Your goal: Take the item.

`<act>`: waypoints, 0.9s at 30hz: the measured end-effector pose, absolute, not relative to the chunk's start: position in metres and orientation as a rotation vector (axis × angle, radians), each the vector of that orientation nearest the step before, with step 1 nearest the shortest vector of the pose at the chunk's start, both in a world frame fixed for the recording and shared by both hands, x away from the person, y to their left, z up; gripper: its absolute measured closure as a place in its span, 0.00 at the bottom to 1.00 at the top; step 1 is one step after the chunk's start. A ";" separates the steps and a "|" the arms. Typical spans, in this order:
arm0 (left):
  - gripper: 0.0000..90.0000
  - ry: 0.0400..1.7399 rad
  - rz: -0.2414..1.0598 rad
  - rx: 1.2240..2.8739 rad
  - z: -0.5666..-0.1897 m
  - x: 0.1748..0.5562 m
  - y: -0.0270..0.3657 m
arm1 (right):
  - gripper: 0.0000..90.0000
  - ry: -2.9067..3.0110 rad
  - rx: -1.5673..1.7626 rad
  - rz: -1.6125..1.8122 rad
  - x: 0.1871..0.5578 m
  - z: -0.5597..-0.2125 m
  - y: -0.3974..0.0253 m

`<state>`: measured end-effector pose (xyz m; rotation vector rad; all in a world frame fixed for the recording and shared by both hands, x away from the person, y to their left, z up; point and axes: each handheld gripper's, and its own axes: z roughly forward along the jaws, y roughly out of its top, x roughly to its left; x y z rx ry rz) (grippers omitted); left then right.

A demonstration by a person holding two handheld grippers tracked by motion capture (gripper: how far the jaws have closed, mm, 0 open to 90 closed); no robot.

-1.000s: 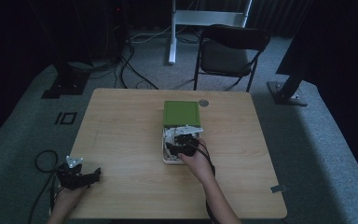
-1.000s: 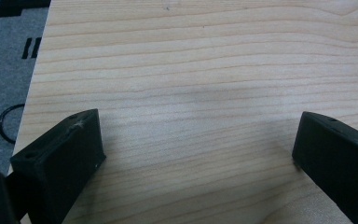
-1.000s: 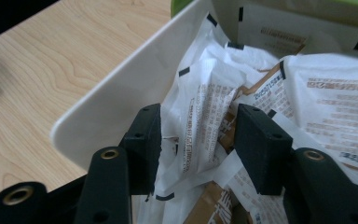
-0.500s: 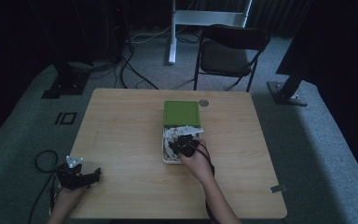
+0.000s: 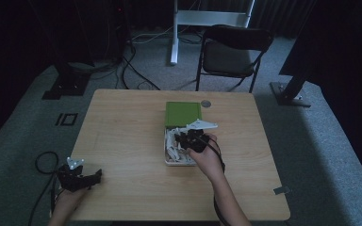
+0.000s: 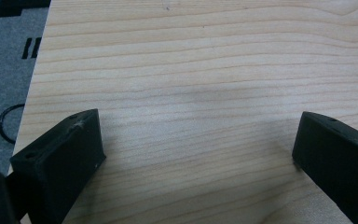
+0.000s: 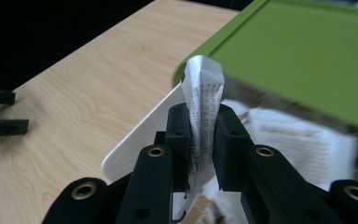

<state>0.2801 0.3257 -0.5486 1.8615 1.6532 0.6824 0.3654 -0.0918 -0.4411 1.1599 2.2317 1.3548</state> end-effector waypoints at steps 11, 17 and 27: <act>0.03 1.652 0.681 1.865 -0.548 0.280 0.326 | 0.87 2.110 1.222 1.365 0.370 -0.426 -0.134; 0.03 1.653 0.681 1.862 -0.549 0.280 0.326 | 0.87 2.041 1.258 1.349 0.373 -0.422 -0.159; 0.03 1.654 0.680 1.862 -0.549 0.280 0.326 | 0.86 1.956 1.336 1.295 0.386 -0.435 -0.188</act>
